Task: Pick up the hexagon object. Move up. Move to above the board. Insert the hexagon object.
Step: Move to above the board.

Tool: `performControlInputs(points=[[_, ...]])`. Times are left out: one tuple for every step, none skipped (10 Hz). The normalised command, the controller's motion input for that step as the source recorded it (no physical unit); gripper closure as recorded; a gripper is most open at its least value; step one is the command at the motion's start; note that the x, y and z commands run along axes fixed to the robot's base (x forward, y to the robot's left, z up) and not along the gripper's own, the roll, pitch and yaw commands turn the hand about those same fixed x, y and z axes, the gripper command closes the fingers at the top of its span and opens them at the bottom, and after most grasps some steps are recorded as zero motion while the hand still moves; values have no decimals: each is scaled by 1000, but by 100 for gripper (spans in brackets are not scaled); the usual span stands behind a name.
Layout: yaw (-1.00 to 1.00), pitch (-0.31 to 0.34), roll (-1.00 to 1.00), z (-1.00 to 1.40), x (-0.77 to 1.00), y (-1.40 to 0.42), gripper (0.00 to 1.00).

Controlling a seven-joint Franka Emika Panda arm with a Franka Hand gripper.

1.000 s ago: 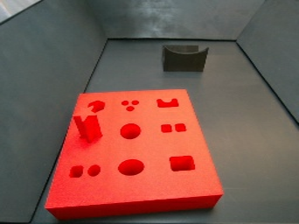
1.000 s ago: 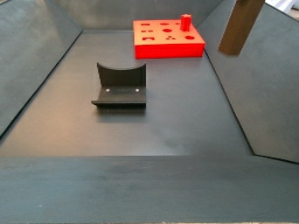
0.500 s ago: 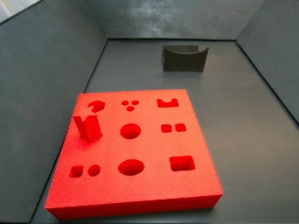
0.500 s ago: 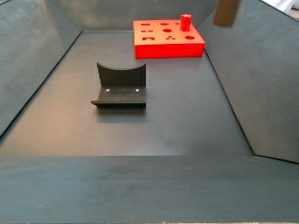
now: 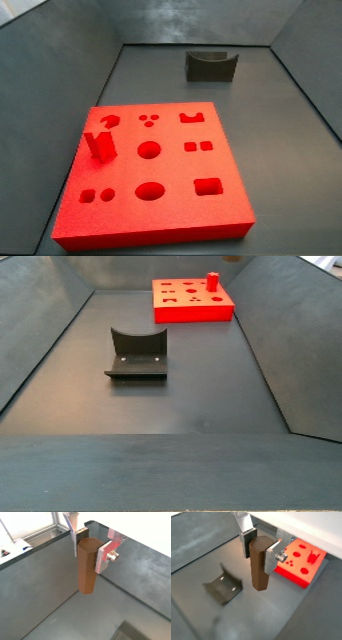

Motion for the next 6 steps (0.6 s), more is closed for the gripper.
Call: performControlInputs(points=[[-5, 115, -12, 82, 243, -1000, 100], [-1, 114, -14, 83, 247, -1000, 100], [8, 123, -1, 85, 256, -1000, 100], [6, 136, 4, 89, 269, -1000, 100], [7, 143, 1, 92, 277, -1000, 100], [4, 144, -6, 95, 282, -1000, 100]])
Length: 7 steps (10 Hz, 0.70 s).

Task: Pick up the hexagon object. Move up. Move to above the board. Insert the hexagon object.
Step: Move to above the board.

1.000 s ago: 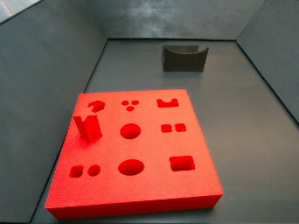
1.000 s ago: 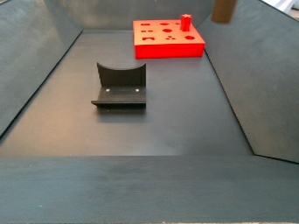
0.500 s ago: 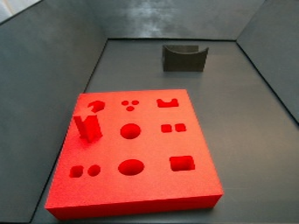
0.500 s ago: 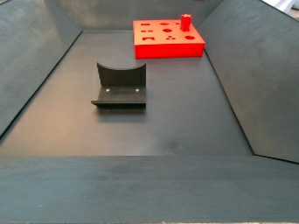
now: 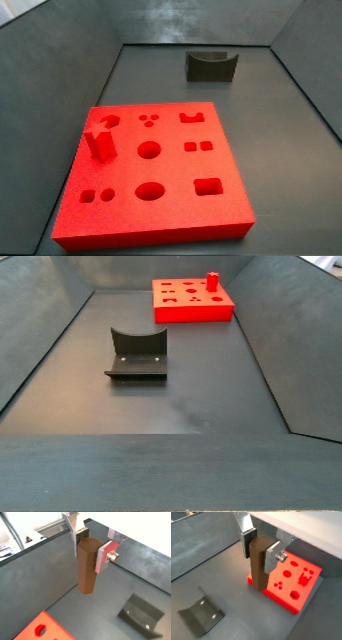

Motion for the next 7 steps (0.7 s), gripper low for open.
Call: performControlInputs(points=[[11, 134, 0, 98, 297, -1000, 100], [10, 127, -2, 99, 304, -1000, 100], [8, 127, 14, 106, 321, -1000, 100], [5, 123, 13, 110, 341, -1000, 100], [8, 146, 34, 81, 273, -681, 100], [11, 145, 43, 59, 205, -397, 100], [8, 117, 50, 40, 144, -241, 100]])
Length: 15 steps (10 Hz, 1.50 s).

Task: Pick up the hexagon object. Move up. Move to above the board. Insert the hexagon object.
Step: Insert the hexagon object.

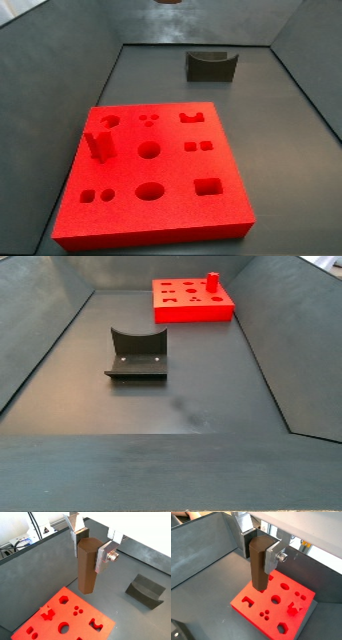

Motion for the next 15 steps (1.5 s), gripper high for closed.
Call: performControlInputs(points=[[0, -4, 0, 0, -23, 0, 100], [0, -44, 0, -31, -74, 0, 100], [0, -71, 0, -351, -203, 0, 100], [0, -74, 71, -594, -277, 0, 100], [0, -84, 87, -754, -294, 0, 100], [11, -59, 144, -866, -460, 0, 100], [29, -40, 137, -871, -529, 9, 100], [20, -50, 101, -891, -554, 20, 100], [9, -40, 23, -903, -557, 26, 100], [0, -21, 0, -926, -557, 20, 100], [0, -19, 0, -937, -543, 29, 100], [0, -21, -16, -934, -586, 0, 100], [-260, -59, -143, -769, -451, 0, 100], [-737, 0, -140, -549, -294, 0, 100], [-649, 10, -87, -157, 0, 0, 100]])
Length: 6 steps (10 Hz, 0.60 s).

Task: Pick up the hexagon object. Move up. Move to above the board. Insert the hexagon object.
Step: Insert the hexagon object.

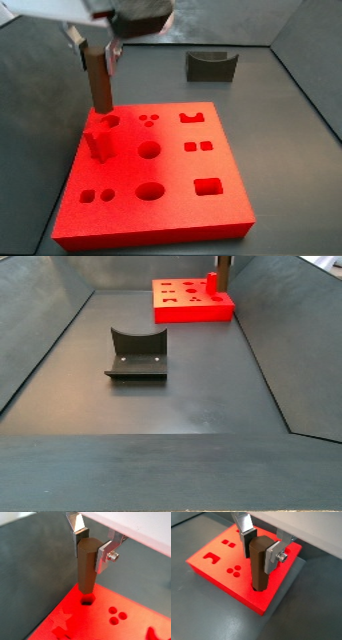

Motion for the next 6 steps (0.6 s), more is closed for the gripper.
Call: performControlInputs(points=[[0, -6, 0, 0, -3, 0, 100], [-66, 0, 0, -34, 0, 0, 100], [-954, 0, -49, -114, 97, -14, 100], [-1000, 0, -36, -157, 0, -9, 100], [-380, 0, 0, 0, 57, 0, 100], [0, 0, 14, 0, 0, 0, 100]])
